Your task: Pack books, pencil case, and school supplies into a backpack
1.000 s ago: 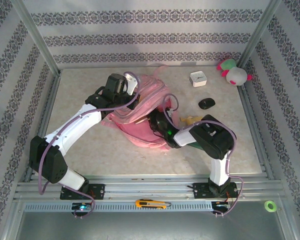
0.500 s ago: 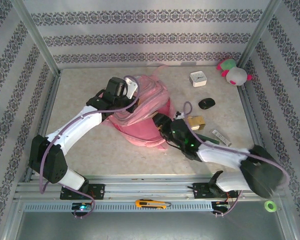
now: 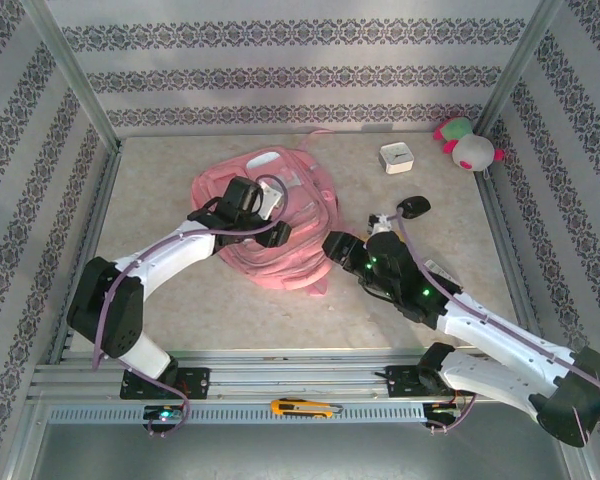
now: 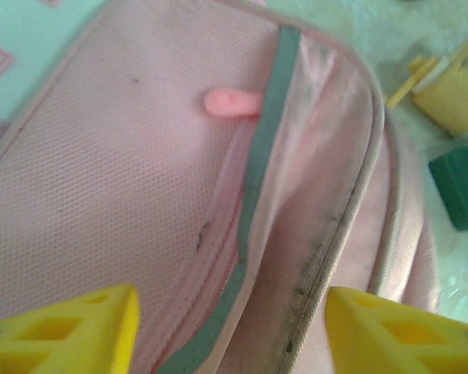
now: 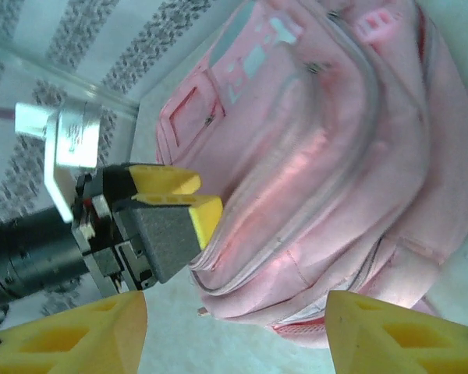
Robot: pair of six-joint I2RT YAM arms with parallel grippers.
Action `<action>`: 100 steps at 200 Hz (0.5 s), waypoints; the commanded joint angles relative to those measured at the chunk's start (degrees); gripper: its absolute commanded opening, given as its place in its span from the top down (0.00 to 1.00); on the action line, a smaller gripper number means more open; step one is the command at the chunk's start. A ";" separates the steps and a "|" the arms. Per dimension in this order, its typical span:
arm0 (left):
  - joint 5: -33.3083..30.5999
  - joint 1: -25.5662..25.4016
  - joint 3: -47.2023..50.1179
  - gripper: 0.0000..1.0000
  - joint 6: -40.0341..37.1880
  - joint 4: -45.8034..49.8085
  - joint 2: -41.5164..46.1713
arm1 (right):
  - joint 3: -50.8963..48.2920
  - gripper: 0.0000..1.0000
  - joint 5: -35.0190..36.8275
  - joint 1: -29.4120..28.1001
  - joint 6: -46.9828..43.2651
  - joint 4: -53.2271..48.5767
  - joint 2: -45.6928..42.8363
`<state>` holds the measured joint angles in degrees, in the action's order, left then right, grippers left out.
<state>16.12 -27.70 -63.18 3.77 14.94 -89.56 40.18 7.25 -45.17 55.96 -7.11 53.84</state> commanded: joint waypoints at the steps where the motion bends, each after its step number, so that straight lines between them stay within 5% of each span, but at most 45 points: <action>1: -0.21 3.28 -1.39 0.29 6.07 -0.12 5.04 | 5.69 0.38 -3.71 -1.39 -24.82 -3.65 2.76; 51: -0.08 15.85 2.36 0.23 14.17 5.44 13.42 | 19.15 0.37 -6.09 -8.22 -63.58 -14.94 19.53; 100: 4.15 24.12 11.62 0.23 19.64 3.63 18.05 | 24.45 0.31 -3.92 -12.39 -83.56 -18.44 35.25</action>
<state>17.52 -5.82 -56.03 18.57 16.97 -73.19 62.22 2.09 -56.16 -12.58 -20.58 84.18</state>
